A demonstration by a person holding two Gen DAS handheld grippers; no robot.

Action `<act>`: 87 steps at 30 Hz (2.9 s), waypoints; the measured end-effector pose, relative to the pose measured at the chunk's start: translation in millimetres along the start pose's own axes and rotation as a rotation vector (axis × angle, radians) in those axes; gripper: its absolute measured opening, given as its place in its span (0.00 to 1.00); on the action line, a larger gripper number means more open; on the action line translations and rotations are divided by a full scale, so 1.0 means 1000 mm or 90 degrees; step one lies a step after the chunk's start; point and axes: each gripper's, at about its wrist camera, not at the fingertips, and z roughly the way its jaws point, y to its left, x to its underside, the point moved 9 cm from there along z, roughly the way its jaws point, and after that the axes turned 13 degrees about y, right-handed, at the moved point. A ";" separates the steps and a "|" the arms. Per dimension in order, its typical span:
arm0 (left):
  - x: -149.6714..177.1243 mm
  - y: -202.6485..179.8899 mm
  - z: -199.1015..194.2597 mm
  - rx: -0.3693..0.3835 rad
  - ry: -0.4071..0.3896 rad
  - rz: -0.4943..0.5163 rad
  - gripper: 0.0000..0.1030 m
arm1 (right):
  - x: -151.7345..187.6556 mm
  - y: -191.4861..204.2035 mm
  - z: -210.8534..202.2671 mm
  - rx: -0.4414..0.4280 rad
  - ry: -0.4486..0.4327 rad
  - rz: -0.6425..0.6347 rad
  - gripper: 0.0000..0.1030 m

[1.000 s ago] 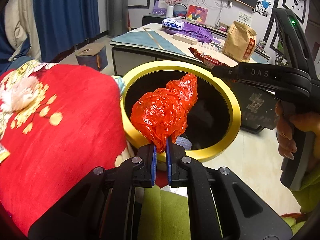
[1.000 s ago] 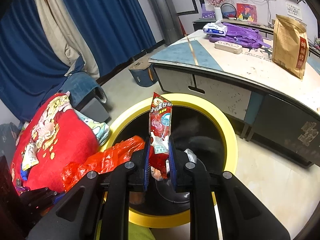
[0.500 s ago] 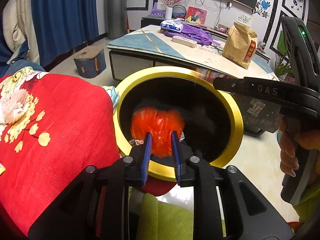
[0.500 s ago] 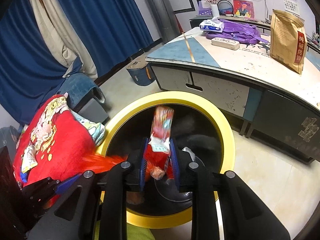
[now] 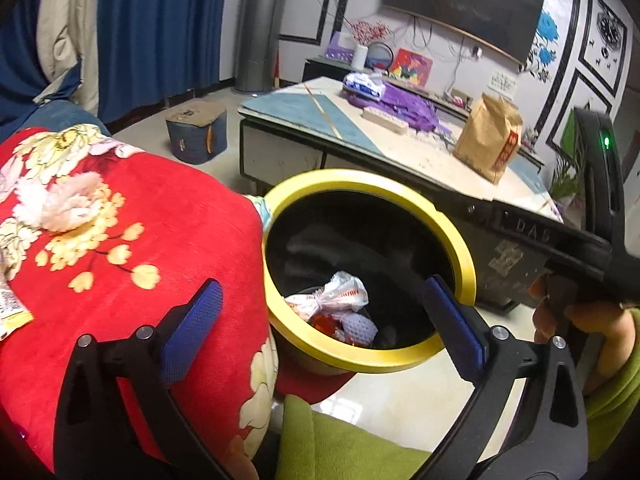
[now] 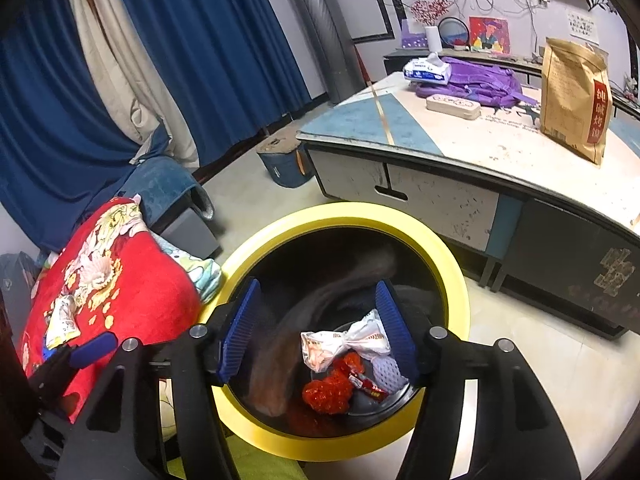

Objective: Collect trash
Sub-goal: 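Open the right tool over the bin while the left tool drops the red bag, then move both tools back over the bed toward the red can and wrappers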

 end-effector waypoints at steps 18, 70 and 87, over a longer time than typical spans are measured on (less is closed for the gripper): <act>-0.011 0.038 -0.056 -0.054 -0.100 -0.061 0.89 | -0.003 0.038 -0.023 -0.027 -0.047 -0.054 0.62; 0.027 0.208 -0.168 -0.204 -0.199 -0.305 0.89 | 0.051 0.233 -0.021 -0.134 -0.021 -0.309 0.66; 0.078 0.302 -0.176 -0.239 -0.092 -0.377 0.89 | 0.032 0.293 0.033 -0.128 0.005 -0.348 0.66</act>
